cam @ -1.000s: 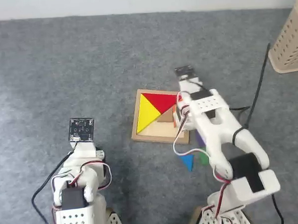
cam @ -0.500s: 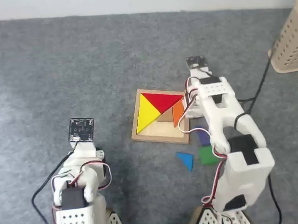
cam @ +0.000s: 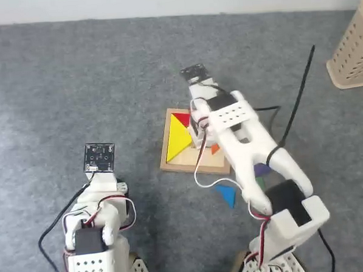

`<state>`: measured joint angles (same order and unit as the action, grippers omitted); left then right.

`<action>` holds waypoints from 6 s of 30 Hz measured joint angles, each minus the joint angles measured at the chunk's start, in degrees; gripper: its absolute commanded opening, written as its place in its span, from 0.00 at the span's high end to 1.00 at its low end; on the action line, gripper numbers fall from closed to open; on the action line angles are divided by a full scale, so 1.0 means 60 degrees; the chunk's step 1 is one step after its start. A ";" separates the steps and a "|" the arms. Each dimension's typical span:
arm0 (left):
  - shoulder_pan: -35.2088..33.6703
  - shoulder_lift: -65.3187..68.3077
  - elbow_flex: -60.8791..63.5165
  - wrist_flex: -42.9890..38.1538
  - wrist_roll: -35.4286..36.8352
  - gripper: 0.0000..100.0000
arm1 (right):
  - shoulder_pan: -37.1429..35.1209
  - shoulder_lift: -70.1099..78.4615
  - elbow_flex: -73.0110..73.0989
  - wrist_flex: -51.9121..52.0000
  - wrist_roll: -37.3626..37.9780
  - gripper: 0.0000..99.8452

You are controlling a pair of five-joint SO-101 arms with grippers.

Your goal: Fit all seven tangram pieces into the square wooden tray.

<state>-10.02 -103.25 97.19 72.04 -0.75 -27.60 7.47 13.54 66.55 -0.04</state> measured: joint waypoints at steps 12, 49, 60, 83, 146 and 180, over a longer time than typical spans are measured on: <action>-0.0029 0.0000 0.0000 0.0000 0.0000 0.99 | -0.0015 0.0000 0.0000 -0.0132 -0.1114 0.83; 0.0000 0.0000 0.0000 0.0000 0.0000 0.99 | 0.0718 0.1011 0.0396 -0.1758 -0.0982 0.83; -0.0015 0.0000 0.0000 0.0000 0.0000 0.99 | 0.0821 0.1172 0.0366 -0.1802 -0.0996 0.83; -0.0015 0.0000 0.0000 0.0000 0.0000 0.99 | 0.1055 0.1304 -0.1040 -0.0777 -0.0996 0.83; -0.0015 0.0000 0.0000 0.0000 0.0000 0.99 | -0.1538 0.1436 -0.0366 0.0718 0.6799 0.83; -0.0015 0.0000 0.0000 0.0000 0.0000 0.99 | -0.1245 0.1011 -0.0542 0.0396 0.6696 0.78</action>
<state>-10.11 -103.25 97.19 72.04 -0.75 -35.08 13.54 10.29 68.92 40.13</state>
